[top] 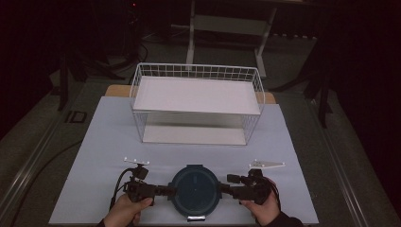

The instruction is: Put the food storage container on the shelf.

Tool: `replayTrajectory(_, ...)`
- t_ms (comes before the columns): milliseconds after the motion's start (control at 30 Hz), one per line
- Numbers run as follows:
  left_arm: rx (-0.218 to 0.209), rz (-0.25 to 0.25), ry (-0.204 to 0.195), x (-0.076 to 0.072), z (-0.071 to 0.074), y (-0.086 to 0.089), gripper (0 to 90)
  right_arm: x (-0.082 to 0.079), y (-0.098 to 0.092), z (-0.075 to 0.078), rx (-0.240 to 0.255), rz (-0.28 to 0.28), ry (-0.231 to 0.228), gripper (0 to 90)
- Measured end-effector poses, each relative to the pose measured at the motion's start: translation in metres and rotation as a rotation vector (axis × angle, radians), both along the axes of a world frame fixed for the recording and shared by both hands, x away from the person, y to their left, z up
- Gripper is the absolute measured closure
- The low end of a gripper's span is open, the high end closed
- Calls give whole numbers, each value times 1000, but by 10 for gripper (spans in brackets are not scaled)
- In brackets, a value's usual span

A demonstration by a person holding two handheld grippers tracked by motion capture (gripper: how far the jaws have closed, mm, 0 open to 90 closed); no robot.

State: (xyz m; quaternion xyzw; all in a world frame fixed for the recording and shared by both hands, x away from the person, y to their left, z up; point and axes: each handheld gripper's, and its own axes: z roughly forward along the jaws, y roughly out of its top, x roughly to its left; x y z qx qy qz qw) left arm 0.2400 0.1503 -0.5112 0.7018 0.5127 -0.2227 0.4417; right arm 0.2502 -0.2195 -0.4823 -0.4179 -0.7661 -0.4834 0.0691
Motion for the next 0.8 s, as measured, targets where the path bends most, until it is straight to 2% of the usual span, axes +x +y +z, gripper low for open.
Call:
replayTrajectory(133, 1, -4, -16, -3, 1, 0, 548, 3, 0, -9, 11, 36, 91, 392)
replayTrajectory(233, 4, -10, -28, -4, 2, 0, 551, 5, 0, -13, 22, 51, 144, 431)
replayTrajectory(300, 6, -16, -38, -5, 3, -1, 552, 6, 0, -17, 21, 67, 172, 497)
replayTrajectory(367, 10, -17, -47, -5, 4, -1, 553, 7, 1, -20, 40, 78, 203, 524)
replayTrajectory(400, 9, -18, -48, -5, 4, -1, 553, 7, 2, -20, 39, 97, 211, 530)
replayTrajectory(500, 9, -20, -52, -6, 4, -1, 554, 7, 2, -19, 35, 97, 221, 533)
replayTrajectory(600, 10, -17, -58, -7, 4, -1, 553, 9, 0, -26, 87, 93, 288, 535)
replayTrajectory(800, 15, -4, -64, -10, 4, -2, 551, 8, -1, -31, 142, 72, 342, 551)
